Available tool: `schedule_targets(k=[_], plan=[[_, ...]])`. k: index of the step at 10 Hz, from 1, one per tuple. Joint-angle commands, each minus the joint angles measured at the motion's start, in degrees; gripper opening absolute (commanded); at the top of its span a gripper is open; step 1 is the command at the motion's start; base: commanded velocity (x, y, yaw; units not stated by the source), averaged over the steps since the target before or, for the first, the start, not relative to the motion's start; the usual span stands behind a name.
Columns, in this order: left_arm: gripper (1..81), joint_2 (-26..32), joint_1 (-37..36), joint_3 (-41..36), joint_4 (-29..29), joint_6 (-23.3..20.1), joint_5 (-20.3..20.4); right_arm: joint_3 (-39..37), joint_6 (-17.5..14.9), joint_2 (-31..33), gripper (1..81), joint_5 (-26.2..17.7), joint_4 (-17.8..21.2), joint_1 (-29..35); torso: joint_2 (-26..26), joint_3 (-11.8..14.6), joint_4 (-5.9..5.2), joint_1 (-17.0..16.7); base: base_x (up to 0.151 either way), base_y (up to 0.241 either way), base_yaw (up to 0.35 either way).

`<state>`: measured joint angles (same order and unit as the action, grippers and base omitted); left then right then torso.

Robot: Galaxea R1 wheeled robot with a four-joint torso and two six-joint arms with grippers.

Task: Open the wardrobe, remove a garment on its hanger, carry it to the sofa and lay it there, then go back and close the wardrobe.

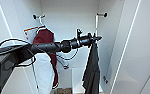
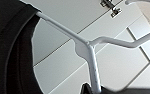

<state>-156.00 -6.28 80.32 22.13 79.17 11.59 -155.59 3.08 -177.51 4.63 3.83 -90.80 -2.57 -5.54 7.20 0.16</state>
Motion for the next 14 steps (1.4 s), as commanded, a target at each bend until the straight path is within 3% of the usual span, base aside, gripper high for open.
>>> schedule_targets(k=[1, 14], plan=[[1.0, 0.51, -9.93, -0.6, 0.99, -1.12, 1.68, 0.65, -0.1, -0.5, 81.1, -3.31, -0.22, 1.97, 0.0, 0.0, 0.0, 0.0, -0.123, 0.0, 0.0], [1.0, 1.3, -7.56, -2.89, 1.25, -1.21, 1.85, 0.65, -0.1, -0.68, 81.1, -2.7, -0.31, 2.15, 0.02, -0.02, 0.0, 0.0, -0.124, 0.0, 0.0]])
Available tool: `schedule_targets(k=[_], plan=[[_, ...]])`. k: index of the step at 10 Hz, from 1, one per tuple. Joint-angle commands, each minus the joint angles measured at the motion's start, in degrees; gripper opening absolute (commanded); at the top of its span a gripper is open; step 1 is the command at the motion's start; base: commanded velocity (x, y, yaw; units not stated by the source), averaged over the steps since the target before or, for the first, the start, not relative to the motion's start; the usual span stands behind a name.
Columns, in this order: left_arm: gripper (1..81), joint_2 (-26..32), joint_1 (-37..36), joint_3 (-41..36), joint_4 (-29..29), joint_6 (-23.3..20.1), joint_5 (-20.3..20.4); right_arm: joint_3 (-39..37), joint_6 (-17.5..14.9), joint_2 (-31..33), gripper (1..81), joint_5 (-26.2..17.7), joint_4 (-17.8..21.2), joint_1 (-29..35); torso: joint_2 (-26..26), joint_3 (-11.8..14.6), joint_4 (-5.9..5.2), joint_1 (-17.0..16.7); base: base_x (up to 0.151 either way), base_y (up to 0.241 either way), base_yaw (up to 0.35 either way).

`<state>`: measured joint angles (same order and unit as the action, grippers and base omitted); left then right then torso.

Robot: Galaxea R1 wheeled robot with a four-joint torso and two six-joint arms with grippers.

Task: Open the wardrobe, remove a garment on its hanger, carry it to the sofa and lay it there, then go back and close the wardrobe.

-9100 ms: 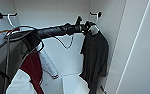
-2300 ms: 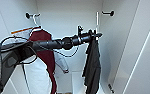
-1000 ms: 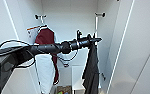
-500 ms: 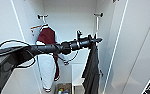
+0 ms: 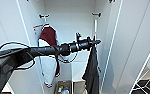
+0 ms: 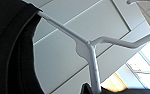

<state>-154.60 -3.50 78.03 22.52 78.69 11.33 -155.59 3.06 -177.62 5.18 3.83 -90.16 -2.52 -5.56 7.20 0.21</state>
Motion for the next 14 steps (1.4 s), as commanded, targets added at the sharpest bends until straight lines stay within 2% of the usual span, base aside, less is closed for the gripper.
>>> schedule_targets(k=[1, 10, 14], plan=[[1.0, -0.18, -10.16, -0.6, 0.86, -0.73, 2.12, 0.56, -0.07, -0.57, 81.1, -3.25, -0.31, 1.51, 0.0, 0.0, 0.0, 0.0, -0.124, 0.0, 0.0], [1.0, 0.69, -8.49, -2.62, 1.04, -0.82, 2.12, 0.56, -0.07, -0.57, 81.1, -3.25, -0.31, 1.43, -0.05, 0.02, 0.0, -0.09, -0.122, 0.0, 0.0], [1.0, 1.13, -7.97, -3.15, 0.95, -1.26, 3.7, 0.65, -0.07, -0.57, 81.1, -3.25, -0.31, 1.34, -0.07, 0.02, 0.0, -0.15, -0.055, 0.0, 0.0]])
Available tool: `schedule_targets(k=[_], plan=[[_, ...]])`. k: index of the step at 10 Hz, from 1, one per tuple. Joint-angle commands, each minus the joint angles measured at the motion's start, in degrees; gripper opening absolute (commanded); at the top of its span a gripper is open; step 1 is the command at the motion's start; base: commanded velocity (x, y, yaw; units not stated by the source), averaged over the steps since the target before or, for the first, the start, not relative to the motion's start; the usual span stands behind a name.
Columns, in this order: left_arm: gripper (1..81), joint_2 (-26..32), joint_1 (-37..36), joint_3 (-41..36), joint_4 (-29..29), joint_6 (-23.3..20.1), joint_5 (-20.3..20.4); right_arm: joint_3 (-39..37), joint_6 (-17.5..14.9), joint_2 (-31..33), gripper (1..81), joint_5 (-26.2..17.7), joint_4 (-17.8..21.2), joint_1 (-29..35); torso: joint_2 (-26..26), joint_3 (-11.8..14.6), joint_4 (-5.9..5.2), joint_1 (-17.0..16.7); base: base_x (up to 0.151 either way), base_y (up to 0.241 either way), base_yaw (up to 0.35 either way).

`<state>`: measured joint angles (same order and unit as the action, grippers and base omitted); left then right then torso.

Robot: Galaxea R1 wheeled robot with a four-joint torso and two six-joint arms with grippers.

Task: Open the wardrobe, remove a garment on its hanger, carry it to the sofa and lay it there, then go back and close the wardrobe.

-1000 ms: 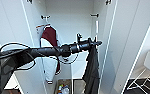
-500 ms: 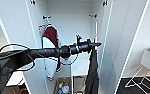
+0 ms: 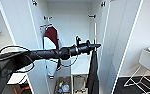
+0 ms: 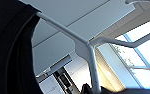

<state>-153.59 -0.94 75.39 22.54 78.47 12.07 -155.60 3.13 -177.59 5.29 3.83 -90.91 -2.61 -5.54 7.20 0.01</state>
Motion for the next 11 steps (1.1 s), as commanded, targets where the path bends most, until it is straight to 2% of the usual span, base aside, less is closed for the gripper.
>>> schedule_targets(k=[1, 5, 7, 8, 9, 11], plan=[[1.0, 0.3, -10.27, -0.68, 0.93, -1.04, 3.22, 0.66, -0.14, -0.6, 81.1, -3.27, -0.31, 2.08, 0.0, 0.0, 0.0, 0.02, 0.0, 0.0, 0.0], [1.0, 1.26, -9.04, -2.61, 1.36, -1.39, 4.02, 0.57, -0.14, -0.6, 81.1, -3.18, -0.31, 2.08, 0.02, 0.0, 0.0, 0.05, 0.0, 0.0, 0.0], [1.0, 2.49, -6.4, -4.28, 5.32, -1.21, 3.14, 0.57, -0.14, -0.6, 81.1, -3.18, -0.31, 2.08, 0.02, 0.0, 0.0, 0.05, 0.0, 0.0, 0.0], [1.0, 3.54, -5.95, -4.71, 5.58, -0.86, -0.08, 0.57, -0.14, -0.6, 81.1, -3.18, -0.31, 2.08, 0.02, 0.0, 0.0, 0.05, 0.0, 0.0, 0.0], [1.0, 5.04, -5.95, -7.17, 5.85, -0.86, -7.03, 0.57, -0.14, -0.6, 81.1, -3.18, -0.31, 2.17, 0.02, 0.0, 0.0, 0.05, 0.0, 0.0, 0.0], [1.0, 8.99, -6.13, -10.95, 7.94, -0.95, -12.24, 0.48, -0.15, -0.6, 81.1, -3.18, -0.4, 2.25, 0.02, 0.0, 0.0, 0.05, 0.0, 0.0, 0.0]])
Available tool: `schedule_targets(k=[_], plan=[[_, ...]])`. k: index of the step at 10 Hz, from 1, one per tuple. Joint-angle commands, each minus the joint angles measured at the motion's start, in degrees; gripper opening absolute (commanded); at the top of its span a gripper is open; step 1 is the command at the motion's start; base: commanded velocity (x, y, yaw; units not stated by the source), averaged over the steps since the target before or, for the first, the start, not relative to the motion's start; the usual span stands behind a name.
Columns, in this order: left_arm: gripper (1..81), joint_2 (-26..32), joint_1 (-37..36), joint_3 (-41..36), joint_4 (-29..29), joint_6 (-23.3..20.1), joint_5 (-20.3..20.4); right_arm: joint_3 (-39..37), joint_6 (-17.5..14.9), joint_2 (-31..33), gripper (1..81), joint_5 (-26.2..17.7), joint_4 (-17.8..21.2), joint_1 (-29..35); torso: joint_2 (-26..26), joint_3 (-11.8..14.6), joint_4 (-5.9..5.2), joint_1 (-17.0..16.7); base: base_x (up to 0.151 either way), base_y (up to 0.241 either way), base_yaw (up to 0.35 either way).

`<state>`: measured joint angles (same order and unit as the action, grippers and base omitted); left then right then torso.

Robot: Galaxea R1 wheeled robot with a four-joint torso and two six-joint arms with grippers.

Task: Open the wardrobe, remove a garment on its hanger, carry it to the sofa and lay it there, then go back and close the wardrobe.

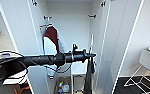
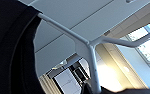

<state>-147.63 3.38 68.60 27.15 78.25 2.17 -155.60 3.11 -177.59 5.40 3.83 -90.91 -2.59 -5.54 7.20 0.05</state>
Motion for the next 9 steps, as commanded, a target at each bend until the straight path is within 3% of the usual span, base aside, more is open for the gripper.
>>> schedule_targets(k=[1, 9], plan=[[1.0, 5.04, -10.01, -6.0, 5.53, -0.82, -1.91, 0.48, -0.21, -0.6, 81.1, -3.29, -0.4, 2.26, 0.0, 0.0, 0.0, 0.0, 0.0, 0.0, 0.0], [1.0, 6.9, -7.11, -7.77, 6.87, -0.47, -0.77, 0.48, -0.21, -0.6, 81.1, -3.29, -0.31, 2.25, 0.0, 0.0, 0.0, 0.0, 0.0, 0.0, 0.0]])
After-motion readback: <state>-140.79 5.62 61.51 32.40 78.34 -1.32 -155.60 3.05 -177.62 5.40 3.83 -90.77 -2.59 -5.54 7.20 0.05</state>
